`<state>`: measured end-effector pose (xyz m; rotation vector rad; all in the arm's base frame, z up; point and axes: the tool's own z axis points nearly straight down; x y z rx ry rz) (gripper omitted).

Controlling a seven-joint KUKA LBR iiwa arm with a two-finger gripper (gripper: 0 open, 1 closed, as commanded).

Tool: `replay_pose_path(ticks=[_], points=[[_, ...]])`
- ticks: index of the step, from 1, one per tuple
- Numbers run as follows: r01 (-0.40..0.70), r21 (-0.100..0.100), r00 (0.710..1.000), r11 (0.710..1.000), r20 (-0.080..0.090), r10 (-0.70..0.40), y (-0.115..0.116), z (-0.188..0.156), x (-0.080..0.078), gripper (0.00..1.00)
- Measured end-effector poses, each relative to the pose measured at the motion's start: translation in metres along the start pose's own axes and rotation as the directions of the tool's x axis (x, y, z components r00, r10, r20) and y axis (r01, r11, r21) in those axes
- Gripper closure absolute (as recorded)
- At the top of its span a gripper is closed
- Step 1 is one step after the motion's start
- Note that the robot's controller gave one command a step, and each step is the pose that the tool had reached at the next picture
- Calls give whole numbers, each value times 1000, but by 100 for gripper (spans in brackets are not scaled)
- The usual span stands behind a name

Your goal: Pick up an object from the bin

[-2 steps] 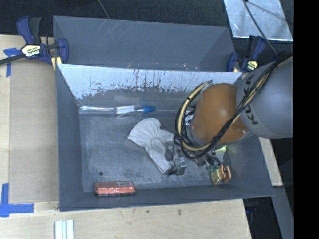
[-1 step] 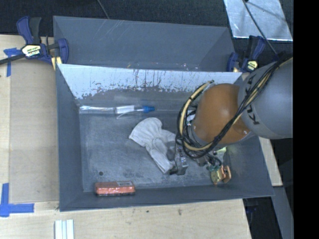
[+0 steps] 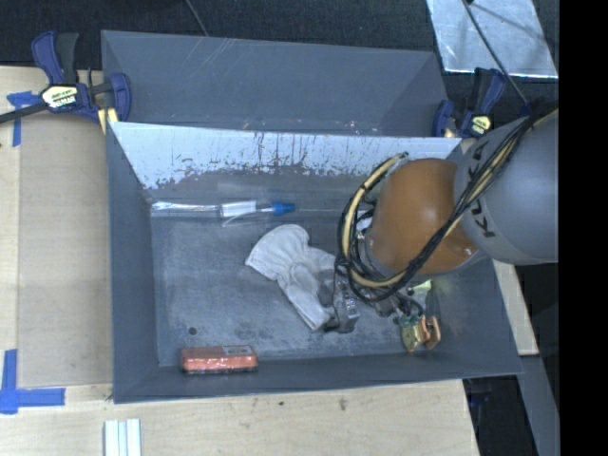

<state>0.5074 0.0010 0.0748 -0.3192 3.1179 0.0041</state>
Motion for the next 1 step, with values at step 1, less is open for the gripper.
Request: replay_pose_path(ticks=[1], points=[[1,1,1000,1000,-2,-1,0,-4,0,100]])
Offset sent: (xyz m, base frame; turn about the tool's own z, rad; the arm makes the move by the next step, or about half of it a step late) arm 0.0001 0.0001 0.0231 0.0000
